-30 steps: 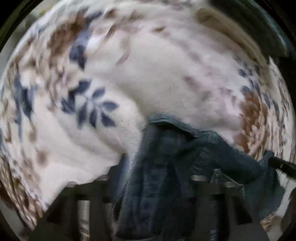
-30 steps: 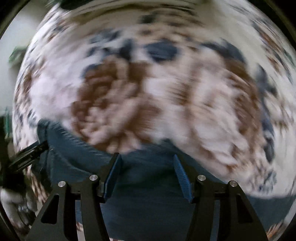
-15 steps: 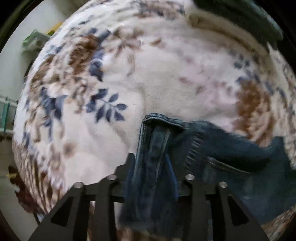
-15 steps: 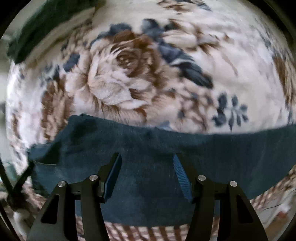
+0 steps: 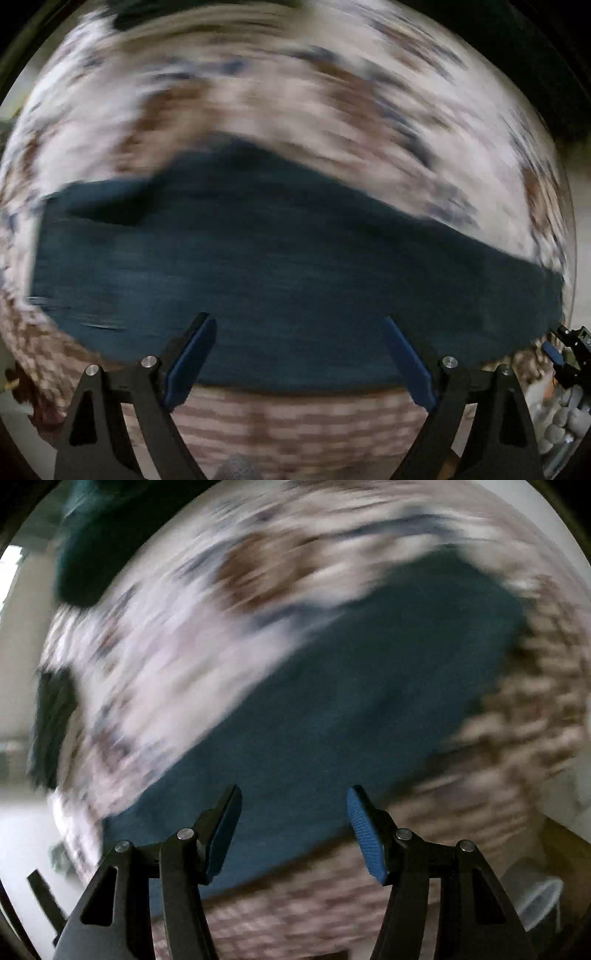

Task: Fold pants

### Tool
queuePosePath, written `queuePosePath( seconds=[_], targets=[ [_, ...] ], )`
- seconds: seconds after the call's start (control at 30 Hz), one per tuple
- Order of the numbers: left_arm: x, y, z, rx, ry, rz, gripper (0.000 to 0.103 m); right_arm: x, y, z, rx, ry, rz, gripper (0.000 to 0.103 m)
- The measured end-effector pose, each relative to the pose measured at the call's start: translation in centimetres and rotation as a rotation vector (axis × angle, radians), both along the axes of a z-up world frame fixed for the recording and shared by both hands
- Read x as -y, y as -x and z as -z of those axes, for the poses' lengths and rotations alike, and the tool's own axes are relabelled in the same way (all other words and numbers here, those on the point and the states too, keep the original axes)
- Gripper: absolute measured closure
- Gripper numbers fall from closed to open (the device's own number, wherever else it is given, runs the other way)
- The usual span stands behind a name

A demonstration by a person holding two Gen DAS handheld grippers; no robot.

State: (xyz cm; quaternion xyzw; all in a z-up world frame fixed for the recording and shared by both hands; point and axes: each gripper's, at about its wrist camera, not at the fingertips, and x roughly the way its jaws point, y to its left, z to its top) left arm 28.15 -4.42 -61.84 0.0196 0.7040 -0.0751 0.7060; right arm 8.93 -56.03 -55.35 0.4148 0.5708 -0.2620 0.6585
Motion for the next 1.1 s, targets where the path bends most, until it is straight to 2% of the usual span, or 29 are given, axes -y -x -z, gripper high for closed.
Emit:
queuePosePath(
  seconds=[0.1,0.2,0.27,0.33,0.4,0.43,0.47,0.53,0.57,0.67,0.73,0.77,0.8,0.83,0.9,0.93,0.97,1.0,1.03,1.1],
  targets=[
    [9.4,1.2,2.0,-0.023,-0.021,0.095,0.011,9.6,5.9,-0.4,0.031,0.019,0.146,0.041],
    [16.3,1.9,4.1,-0.040,-0.056,0.164,0.011,16.2,9.1,0.3,0.117,0.008,0.247,0.052],
    [19.5,1.9,5.9,-0.067,-0.074,0.181,0.011,20.2,10.3,1.9,0.203,-0.078,0.316,0.053],
    [21.6,1.9,7.5,-0.081,-0.097,0.193,0.011,22.1,10.3,3.5,0.288,-0.155,0.334,0.054],
    [22.9,1.7,9.3,-0.083,-0.162,0.212,0.008,22.8,9.2,5.5,0.253,-0.189,0.292,0.054],
    [23.0,1.5,9.8,-0.083,-0.170,0.208,0.004,23.1,9.0,6.3,0.256,-0.212,0.282,0.057],
    [23.0,1.2,10.2,-0.086,-0.174,0.198,0.000,23.4,8.8,7.1,0.256,-0.229,0.273,0.063],
    [22.8,0.5,10.5,-0.106,-0.155,0.176,0.000,23.5,8.4,7.6,0.284,-0.239,0.279,0.091],
    [22.8,0.2,10.6,-0.111,-0.150,0.175,0.000,23.4,8.3,7.1,0.323,-0.228,0.282,0.093],
    [22.7,-0.7,11.1,-0.118,-0.138,0.176,0.000,22.5,7.4,4.8,0.399,-0.165,0.280,0.094],
    [22.2,-0.7,11.3,-0.110,-0.136,0.175,0.000,22.3,7.0,4.8,0.405,-0.157,0.264,0.094],
    [21.9,-0.9,11.5,-0.107,-0.137,0.174,0.000,22.3,6.7,5.6,0.414,-0.192,0.255,0.092],
    [22.0,-1.1,11.7,-0.114,-0.144,0.175,0.000,22.4,6.6,5.9,0.412,-0.225,0.249,0.086],
    [22.1,-1.1,11.8,-0.121,-0.149,0.174,0.000,22.4,6.0,7.4,0.384,-0.293,0.242,0.075],
    [22.9,-1.0,12.1,-0.141,-0.164,0.174,0.000,22.4,5.7,8.8,0.377,-0.378,0.225,0.074],
    [23.0,-1.2,11.7,-0.139,-0.166,0.168,0.000,22.2,5.4,8.8,0.400,-0.368,0.219,0.077],
    [23.3,-1.2,11.4,-0.132,-0.170,0.164,0.000,22.0,5.1,8.5,0.402,-0.329,0.204,0.084],
    [23.7,-1.0,10.9,-0.120,-0.171,0.161,0.000,21.9,5.0,8.3,0.389,-0.300,0.193,0.095],
    [23.9,-0.7,10.4,-0.104,-0.172,0.159,0.000,21.9,5.2,7.9,0.368,-0.258,0.214,0.096],
    [24.2,-0.3,9.7,-0.083,-0.176,0.159,0.000,22.3,6.0,7.3,0.375,-0.247,0.289,0.097]
  ],
)
